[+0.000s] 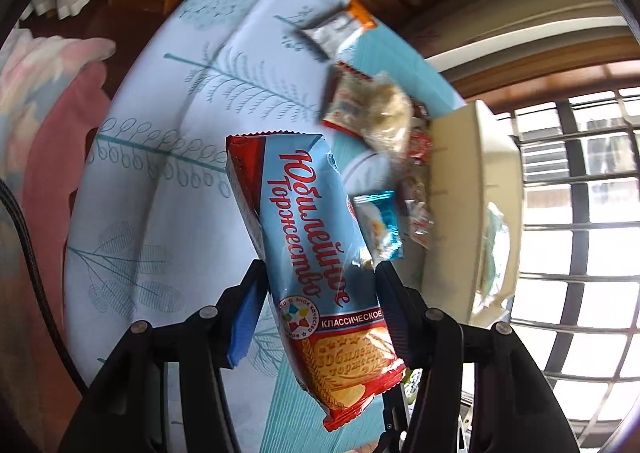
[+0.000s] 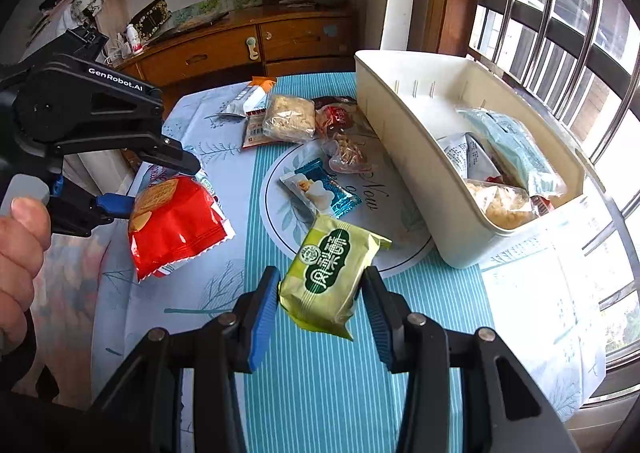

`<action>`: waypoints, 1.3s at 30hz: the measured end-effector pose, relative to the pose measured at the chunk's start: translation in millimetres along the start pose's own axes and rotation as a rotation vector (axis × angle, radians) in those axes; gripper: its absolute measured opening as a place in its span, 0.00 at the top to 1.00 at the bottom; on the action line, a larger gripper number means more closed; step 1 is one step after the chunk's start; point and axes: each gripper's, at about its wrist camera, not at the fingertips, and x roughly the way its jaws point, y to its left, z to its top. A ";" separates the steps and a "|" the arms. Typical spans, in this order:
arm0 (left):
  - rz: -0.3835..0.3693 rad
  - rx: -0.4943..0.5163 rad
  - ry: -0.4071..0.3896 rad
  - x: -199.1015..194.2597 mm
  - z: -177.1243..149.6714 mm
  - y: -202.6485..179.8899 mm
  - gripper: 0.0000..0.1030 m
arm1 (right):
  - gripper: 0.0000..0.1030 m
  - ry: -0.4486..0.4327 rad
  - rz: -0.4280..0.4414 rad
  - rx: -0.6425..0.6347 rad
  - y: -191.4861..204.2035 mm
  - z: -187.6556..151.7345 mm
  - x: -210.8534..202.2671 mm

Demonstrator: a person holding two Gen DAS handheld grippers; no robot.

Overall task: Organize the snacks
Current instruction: 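Lift both held packets and carry them over the white tray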

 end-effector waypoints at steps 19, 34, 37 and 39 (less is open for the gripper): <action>-0.189 0.144 -0.187 -61.7 -16.8 -83.9 0.48 | 0.59 -0.115 0.014 -0.065 -20.9 12.6 -56.1; -0.211 0.190 -0.292 -62.8 -36.4 -176.1 0.48 | 0.59 -0.153 0.065 -0.138 -85.4 34.3 -73.2; -0.218 0.178 -0.312 -58.8 -40.7 -193.4 0.48 | 0.59 -0.155 0.088 -0.166 -99.3 41.1 -72.9; -0.206 0.181 -0.325 -54.6 -42.8 -205.6 0.48 | 0.59 -0.156 0.105 -0.188 -108.7 45.6 -71.2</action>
